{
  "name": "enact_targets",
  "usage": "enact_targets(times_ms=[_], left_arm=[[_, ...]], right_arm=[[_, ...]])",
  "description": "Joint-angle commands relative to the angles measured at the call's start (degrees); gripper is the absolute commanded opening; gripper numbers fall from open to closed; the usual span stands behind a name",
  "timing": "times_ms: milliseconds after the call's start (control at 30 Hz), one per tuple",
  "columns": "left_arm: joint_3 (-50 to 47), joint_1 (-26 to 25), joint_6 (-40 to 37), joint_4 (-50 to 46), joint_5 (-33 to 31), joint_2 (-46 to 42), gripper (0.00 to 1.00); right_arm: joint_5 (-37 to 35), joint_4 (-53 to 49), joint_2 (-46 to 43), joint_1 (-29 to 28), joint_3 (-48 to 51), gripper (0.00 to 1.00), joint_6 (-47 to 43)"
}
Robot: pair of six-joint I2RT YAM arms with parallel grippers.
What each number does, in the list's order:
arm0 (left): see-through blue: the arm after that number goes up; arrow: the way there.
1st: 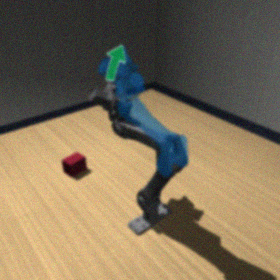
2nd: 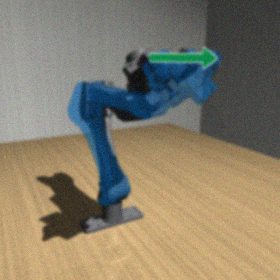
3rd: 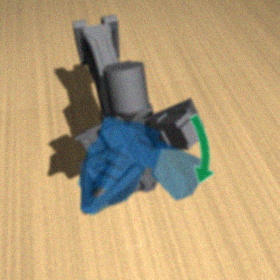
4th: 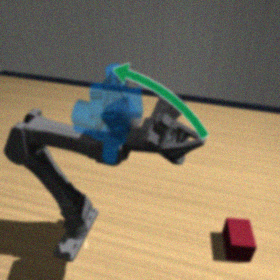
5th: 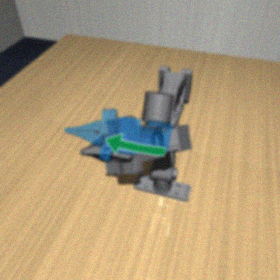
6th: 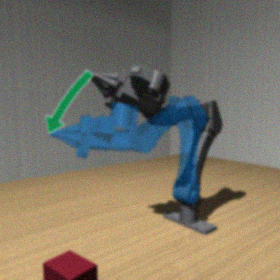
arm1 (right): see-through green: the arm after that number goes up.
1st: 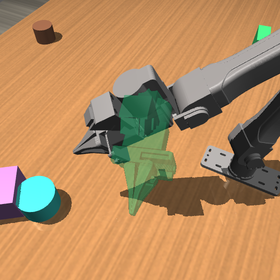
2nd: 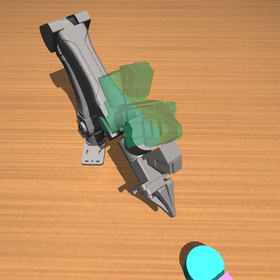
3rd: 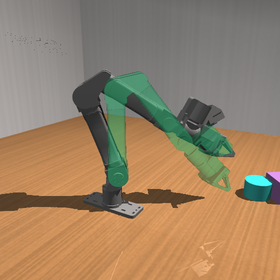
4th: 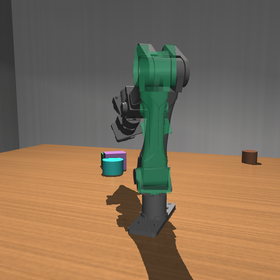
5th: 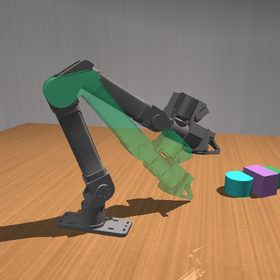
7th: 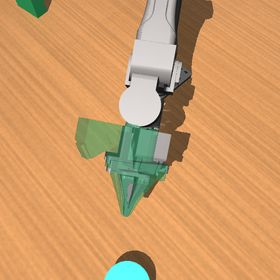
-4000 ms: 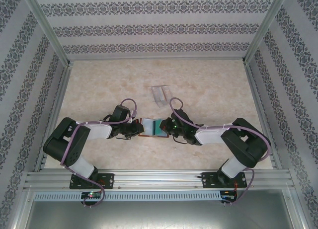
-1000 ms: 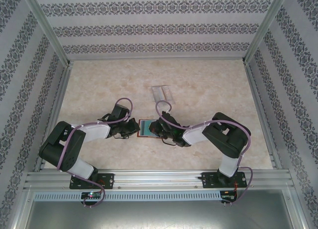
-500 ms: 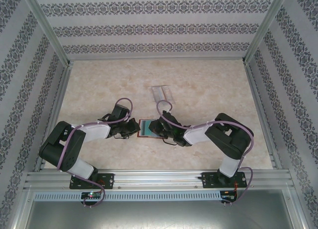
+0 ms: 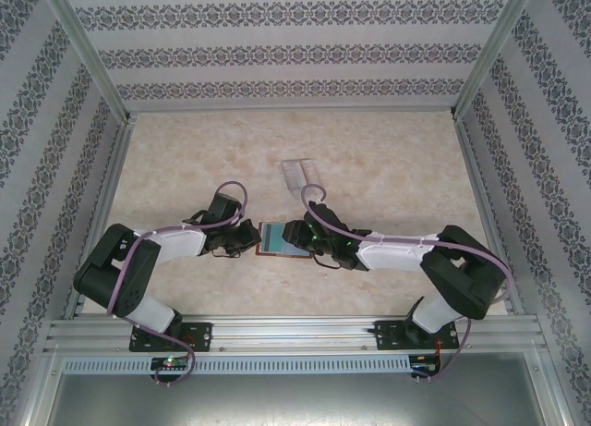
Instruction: Put the credit cards into the card holder
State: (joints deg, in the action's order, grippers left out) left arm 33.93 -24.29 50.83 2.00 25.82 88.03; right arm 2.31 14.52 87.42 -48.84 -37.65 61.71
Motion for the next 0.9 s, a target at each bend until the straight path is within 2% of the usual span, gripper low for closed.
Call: enact_targets(times_ms=[0, 133, 200, 300, 433, 867], left_arm=[[-0.21, -0.51, -0.81, -4.96, -0.3, 2.02, 0.09], [-0.11, -0.58, -0.38, -4.71, -0.25, 1.9, 0.09], [0.27, -0.55, -0.77, -5.32, -0.25, 1.99, 0.09], [0.26, -0.58, -0.74, -5.53, -0.33, 1.92, 0.09], [0.49, -0.58, -0.82, -5.68, -0.18, 2.31, 0.09], [-0.49, -0.61, -0.38, -5.81, -0.75, 1.23, 0.08]], right_arm=[[-2.86, -6.38, -2.54, 0.75, 0.8, 0.44, -3.09], [-3.64, -9.53, -2.86, 0.81, 1.34, 0.52, -2.24], [-3.63, -9.81, -2.33, 0.76, 1.9, 0.53, -1.58], [-1.83, -8.0, -1.05, 0.72, 2.66, 0.51, -0.24], [-0.99, -6.89, 0.7, 0.15, 2.32, 0.42, 0.22], [-0.42, -6.85, 2.84, 0.06, 2.32, 0.45, 1.09]])
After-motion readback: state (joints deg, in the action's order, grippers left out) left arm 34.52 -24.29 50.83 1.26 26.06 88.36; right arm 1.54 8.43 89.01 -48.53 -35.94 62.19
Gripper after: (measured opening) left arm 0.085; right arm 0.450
